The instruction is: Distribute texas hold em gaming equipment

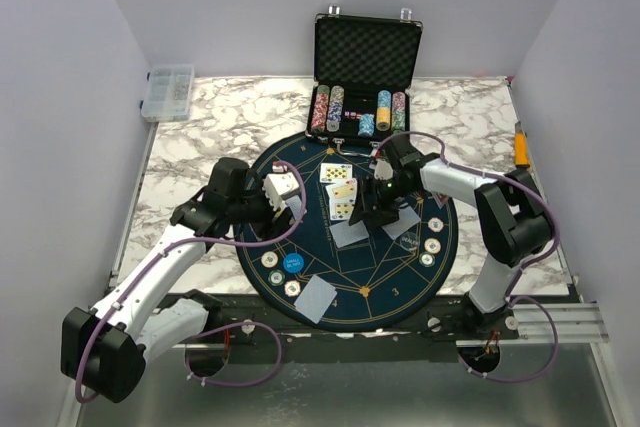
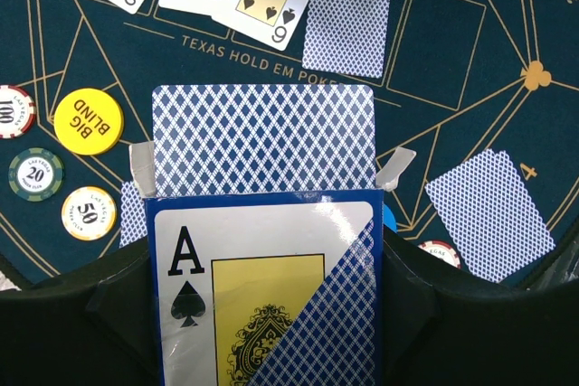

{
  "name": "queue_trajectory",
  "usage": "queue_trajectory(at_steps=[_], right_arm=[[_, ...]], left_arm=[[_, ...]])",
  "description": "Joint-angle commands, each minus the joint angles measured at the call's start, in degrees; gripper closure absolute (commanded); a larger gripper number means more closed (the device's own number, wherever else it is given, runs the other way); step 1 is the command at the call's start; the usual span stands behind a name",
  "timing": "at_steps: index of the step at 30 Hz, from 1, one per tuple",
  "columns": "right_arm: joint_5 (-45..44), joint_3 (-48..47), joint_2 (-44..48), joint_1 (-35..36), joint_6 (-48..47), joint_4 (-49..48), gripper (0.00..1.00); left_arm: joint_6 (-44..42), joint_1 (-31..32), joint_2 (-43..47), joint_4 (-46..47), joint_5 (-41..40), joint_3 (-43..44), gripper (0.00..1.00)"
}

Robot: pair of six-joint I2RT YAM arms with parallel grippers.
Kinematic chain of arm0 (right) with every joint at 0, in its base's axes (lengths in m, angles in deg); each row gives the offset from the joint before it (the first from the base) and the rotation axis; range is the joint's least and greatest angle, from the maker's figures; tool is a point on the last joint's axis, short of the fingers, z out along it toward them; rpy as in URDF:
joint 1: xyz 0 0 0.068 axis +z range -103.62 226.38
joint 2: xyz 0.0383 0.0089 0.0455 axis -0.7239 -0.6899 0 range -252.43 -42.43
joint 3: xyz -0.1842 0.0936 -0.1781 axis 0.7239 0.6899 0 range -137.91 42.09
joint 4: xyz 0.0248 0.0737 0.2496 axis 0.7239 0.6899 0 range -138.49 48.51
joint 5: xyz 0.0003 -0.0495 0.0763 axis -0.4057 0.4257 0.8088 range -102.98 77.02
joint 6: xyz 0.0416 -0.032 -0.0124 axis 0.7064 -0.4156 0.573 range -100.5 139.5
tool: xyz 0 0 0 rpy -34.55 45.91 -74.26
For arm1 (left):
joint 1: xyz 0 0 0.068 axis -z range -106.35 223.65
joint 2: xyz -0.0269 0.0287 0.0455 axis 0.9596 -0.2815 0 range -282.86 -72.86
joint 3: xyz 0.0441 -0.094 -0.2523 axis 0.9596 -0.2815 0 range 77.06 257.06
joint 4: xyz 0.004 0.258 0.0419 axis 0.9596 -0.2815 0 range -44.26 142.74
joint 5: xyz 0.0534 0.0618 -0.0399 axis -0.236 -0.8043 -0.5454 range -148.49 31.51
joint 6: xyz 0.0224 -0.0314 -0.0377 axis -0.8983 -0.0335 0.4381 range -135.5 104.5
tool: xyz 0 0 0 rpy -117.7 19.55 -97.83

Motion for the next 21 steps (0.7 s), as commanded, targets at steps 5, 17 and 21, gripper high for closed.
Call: queue_trajectory(at_steps=[5,17,21], right_arm=[[-1.78,-6.08,5.72,-0.33,-7.81,10.55,0.13],[18.44,-17.32,6.52,8.56,-3.68,-4.84,0.00],[19.78,-16.80,5.81,11.11,-3.51,-5.64,0.00]], left_arm=[[-2.70,-0.15,1.64,1.90,3.56,-0.66,1.00],[-2.87,4.78,-3.18,3.19,3.63,2.76,1.00],[-2.30,5.97,-3.92,4.36,3.15,3.74,1.00]])
